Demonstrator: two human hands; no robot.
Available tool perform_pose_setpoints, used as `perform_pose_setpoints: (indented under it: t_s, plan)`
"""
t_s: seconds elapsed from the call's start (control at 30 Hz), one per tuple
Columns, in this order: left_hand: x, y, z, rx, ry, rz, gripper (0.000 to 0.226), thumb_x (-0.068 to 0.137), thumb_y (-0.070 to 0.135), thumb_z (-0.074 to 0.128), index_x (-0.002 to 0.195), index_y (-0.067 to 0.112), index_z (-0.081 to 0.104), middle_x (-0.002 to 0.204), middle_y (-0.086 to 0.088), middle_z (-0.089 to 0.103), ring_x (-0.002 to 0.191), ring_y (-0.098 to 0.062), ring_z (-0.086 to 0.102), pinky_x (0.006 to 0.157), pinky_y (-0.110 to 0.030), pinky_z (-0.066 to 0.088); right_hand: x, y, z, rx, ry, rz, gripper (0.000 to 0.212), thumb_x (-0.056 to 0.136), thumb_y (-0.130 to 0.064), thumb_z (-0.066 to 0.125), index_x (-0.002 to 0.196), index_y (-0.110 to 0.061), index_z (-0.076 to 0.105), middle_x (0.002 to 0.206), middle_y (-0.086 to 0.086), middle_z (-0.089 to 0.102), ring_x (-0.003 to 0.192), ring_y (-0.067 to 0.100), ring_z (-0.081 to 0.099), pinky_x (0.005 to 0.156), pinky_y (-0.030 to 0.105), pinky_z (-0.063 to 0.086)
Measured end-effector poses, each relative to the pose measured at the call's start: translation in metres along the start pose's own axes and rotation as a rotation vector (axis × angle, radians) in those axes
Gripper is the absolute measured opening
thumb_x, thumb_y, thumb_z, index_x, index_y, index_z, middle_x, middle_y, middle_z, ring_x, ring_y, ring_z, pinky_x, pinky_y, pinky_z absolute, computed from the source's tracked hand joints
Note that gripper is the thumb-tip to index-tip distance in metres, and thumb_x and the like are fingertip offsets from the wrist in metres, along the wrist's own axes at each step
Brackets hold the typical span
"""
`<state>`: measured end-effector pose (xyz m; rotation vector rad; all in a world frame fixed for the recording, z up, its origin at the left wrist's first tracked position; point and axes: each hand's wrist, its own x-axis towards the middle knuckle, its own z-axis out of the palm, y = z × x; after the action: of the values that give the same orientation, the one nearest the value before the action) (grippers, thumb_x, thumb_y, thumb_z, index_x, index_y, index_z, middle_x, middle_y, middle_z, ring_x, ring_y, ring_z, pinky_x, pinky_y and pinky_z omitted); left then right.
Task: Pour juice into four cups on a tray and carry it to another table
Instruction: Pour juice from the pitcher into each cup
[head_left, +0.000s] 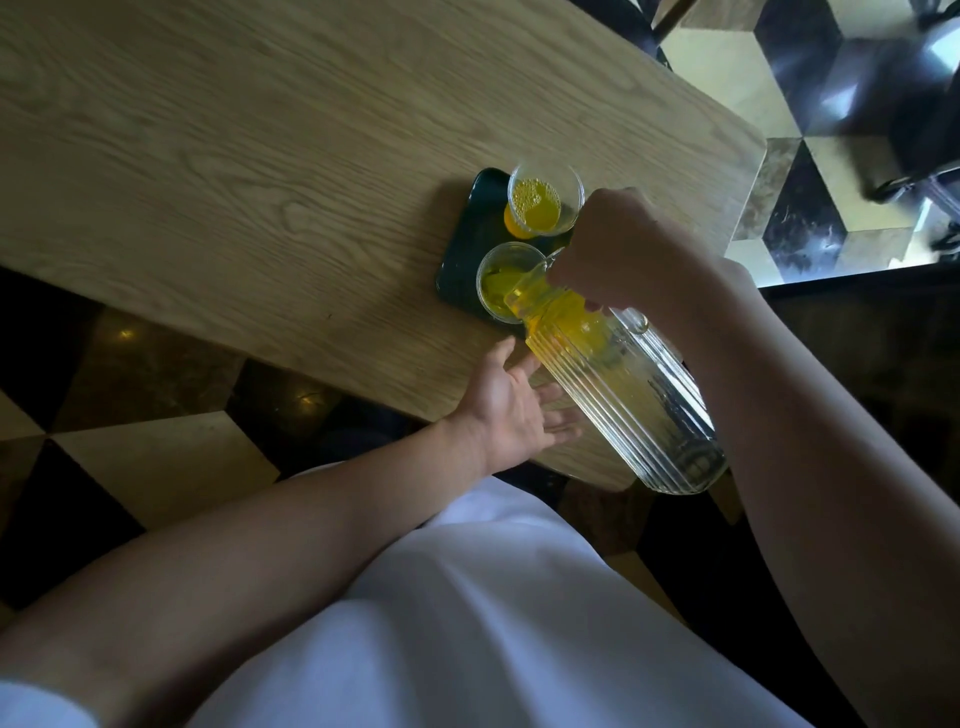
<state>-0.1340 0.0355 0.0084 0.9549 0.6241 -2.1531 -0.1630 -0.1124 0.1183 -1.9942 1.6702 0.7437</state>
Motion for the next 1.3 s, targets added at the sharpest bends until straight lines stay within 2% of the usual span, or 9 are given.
perform_pose_setpoints:
  t_s: [0.17, 0.3, 0.43, 0.6, 0.7, 0.83, 0.9, 1.0, 1.3]
  plan:
    - [0.001, -0.001, -0.001, -0.019, -0.032, -0.004, 0.066, 0.100, 0.065, 0.028, 0.159, 0.035, 0.030, 0.163, -0.019, 0.030, 0.131, -0.051, 0.048, 0.118, -0.064, 0.027, 0.005, -0.004, -0.003, -0.028, -0.028, 0.006, 0.022, 0.083, -0.012, 0.065, 0.063, -0.006, 0.070, 0.047, 0.005, 0.069, 0.050, 0.022, 0.070, 0.064, 0.039, 0.065]
    - [-0.001, -0.003, 0.000, -0.034, -0.035, 0.004, 0.064, 0.101, 0.064, 0.027, 0.151, 0.029, 0.046, 0.152, -0.021, 0.046, 0.129, -0.048, 0.052, 0.115, -0.062, 0.032, 0.007, -0.005, -0.004, -0.023, -0.037, -0.010, 0.022, 0.086, -0.014, 0.069, 0.066, -0.004, 0.070, 0.055, 0.009, 0.073, 0.056, 0.028, 0.076, 0.070, 0.048, 0.067]
    - [-0.005, -0.004, 0.001, -0.060, -0.052, 0.011, 0.064, 0.101, 0.063, 0.028, 0.147, 0.026, 0.052, 0.144, -0.022, 0.056, 0.124, -0.049, 0.056, 0.112, -0.062, 0.037, 0.013, -0.005, -0.006, -0.027, -0.093, 0.001, 0.021, 0.086, -0.018, 0.072, 0.069, -0.005, 0.070, 0.046, 0.005, 0.069, 0.053, 0.027, 0.075, 0.073, 0.050, 0.067]
    - [-0.009, -0.007, 0.002, -0.090, -0.075, 0.006, 0.063, 0.101, 0.064, 0.029, 0.140, 0.024, 0.057, 0.137, -0.025, 0.063, 0.125, -0.051, 0.057, 0.108, -0.063, 0.041, 0.023, -0.009, -0.014, 0.012, -0.225, 0.009, 0.022, 0.086, -0.018, 0.076, 0.077, 0.002, 0.074, 0.053, 0.012, 0.071, 0.054, 0.028, 0.071, 0.080, 0.051, 0.065]
    - [-0.011, -0.005, 0.001, -0.111, -0.094, 0.006, 0.064, 0.100, 0.064, 0.029, 0.141, 0.024, 0.056, 0.135, -0.025, 0.065, 0.125, -0.051, 0.058, 0.105, -0.063, 0.044, 0.032, -0.016, -0.018, 0.019, -0.288, 0.015, 0.025, 0.088, -0.017, 0.076, 0.077, 0.004, 0.072, 0.049, 0.011, 0.068, 0.053, 0.029, 0.068, 0.076, 0.046, 0.065]
    - [-0.015, -0.004, 0.002, -0.120, -0.134, -0.005, 0.067, 0.099, 0.066, 0.030, 0.142, 0.022, 0.055, 0.134, -0.025, 0.066, 0.122, -0.053, 0.059, 0.106, -0.070, 0.041, 0.040, -0.022, -0.023, -0.017, -0.403, 0.027, 0.027, 0.094, -0.020, 0.071, 0.083, 0.005, 0.073, 0.071, 0.017, 0.072, 0.068, 0.030, 0.068, 0.095, 0.050, 0.060]
    - [-0.016, -0.004, 0.002, -0.116, -0.151, -0.009, 0.067, 0.098, 0.067, 0.030, 0.141, 0.022, 0.056, 0.131, -0.024, 0.068, 0.117, -0.052, 0.062, 0.105, -0.073, 0.039, 0.043, -0.024, -0.026, -0.016, -0.417, 0.008, 0.025, 0.096, -0.017, 0.069, 0.091, 0.008, 0.071, 0.078, 0.020, 0.070, 0.070, 0.031, 0.067, 0.083, 0.045, 0.062]
    - [-0.016, -0.005, 0.003, -0.121, -0.161, -0.014, 0.067, 0.098, 0.068, 0.031, 0.141, 0.023, 0.055, 0.128, -0.023, 0.069, 0.111, -0.052, 0.064, 0.104, -0.076, 0.038, 0.047, -0.022, -0.027, -0.019, -0.474, 0.018, 0.022, 0.099, -0.014, 0.065, 0.090, 0.006, 0.064, 0.071, 0.016, 0.063, 0.060, 0.027, 0.060, 0.061, 0.034, 0.052]
    - [-0.018, -0.006, 0.004, -0.130, -0.153, -0.029, 0.068, 0.097, 0.069, 0.032, 0.136, 0.019, 0.057, 0.127, -0.025, 0.069, 0.115, -0.054, 0.062, 0.106, -0.077, 0.034, 0.054, -0.019, -0.019, -0.026, -0.522, 0.079, 0.022, 0.101, -0.017, 0.062, 0.087, 0.000, 0.062, 0.070, 0.012, 0.059, 0.058, 0.022, 0.055, 0.058, 0.028, 0.045]
